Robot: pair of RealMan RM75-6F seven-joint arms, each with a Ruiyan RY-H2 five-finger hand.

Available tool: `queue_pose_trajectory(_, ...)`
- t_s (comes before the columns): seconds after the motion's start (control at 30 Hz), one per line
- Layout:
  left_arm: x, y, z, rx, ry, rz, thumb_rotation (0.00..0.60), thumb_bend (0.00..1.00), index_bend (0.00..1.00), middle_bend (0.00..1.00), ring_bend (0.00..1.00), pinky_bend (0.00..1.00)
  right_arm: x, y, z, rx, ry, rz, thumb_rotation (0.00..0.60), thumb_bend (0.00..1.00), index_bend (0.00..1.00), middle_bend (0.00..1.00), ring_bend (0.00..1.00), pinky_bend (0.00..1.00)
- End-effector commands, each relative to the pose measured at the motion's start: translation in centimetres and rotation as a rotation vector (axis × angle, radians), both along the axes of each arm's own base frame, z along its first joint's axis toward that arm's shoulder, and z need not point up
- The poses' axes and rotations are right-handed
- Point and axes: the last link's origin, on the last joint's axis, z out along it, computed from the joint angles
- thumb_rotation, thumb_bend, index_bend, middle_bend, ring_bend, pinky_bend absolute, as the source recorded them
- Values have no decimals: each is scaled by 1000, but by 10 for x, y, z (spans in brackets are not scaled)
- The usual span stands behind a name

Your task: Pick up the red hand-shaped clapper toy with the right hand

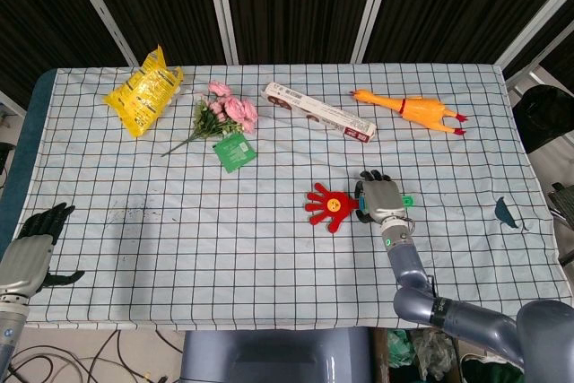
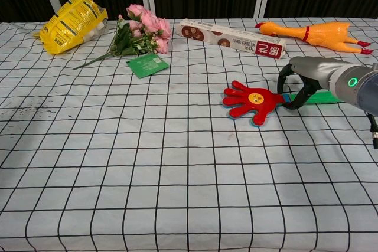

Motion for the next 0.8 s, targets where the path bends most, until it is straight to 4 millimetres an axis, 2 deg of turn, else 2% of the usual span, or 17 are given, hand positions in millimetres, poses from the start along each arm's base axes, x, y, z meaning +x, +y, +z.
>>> queue_pose_trajectory(0.03,0,0,0,-1,0,0,600,0,0,0,0,0,0,0,1,-2,2,0,600,317,494,145,84,152)
queue_pose_trajectory(0.4,0,0,0,-3,-4,4,600,0,0,0,0,0,-2,0,4,-11,-1,-10,600,320,494,145,85,151)
queue_pose_trajectory(0.8,0,0,0,-6,-2,8,600,0,0,0,0,0,-1,3,-2,-4,-12,-14,600,326,496,145,84,151)
